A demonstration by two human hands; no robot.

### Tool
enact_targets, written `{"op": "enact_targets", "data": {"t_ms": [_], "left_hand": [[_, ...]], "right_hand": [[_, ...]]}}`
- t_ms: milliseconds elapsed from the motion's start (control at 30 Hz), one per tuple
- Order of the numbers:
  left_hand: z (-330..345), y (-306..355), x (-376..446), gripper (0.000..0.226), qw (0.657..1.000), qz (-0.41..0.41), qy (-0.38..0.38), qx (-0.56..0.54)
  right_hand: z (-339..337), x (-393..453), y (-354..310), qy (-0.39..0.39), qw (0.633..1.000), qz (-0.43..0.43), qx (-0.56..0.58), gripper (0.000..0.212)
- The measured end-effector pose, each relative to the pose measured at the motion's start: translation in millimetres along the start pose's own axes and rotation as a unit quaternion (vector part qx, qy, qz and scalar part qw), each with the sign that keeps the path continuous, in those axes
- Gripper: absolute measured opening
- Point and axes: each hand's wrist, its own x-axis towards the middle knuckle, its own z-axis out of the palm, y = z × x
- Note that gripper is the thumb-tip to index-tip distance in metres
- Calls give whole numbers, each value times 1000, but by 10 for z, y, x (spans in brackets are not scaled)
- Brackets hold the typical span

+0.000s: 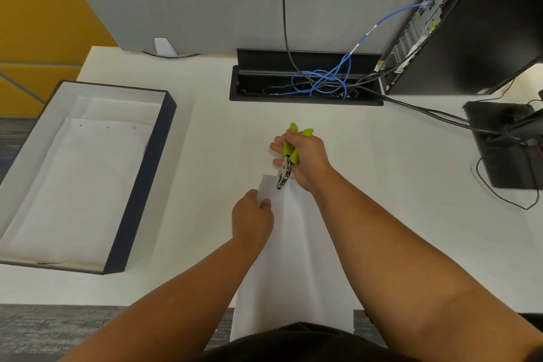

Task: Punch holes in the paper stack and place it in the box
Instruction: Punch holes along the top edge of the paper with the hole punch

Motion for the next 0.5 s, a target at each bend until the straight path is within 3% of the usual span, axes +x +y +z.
{"op": "enact_targets", "data": {"t_ms": [100, 500], "left_hand": [[4, -18, 7, 11, 1000, 2, -4, -8], [-14, -30, -16, 11, 998, 20, 10, -52]], "right_hand": [[-27, -40, -19, -23, 1000, 2, 2, 8], [-20, -108, 5, -68, 997, -38, 16, 11]]}}
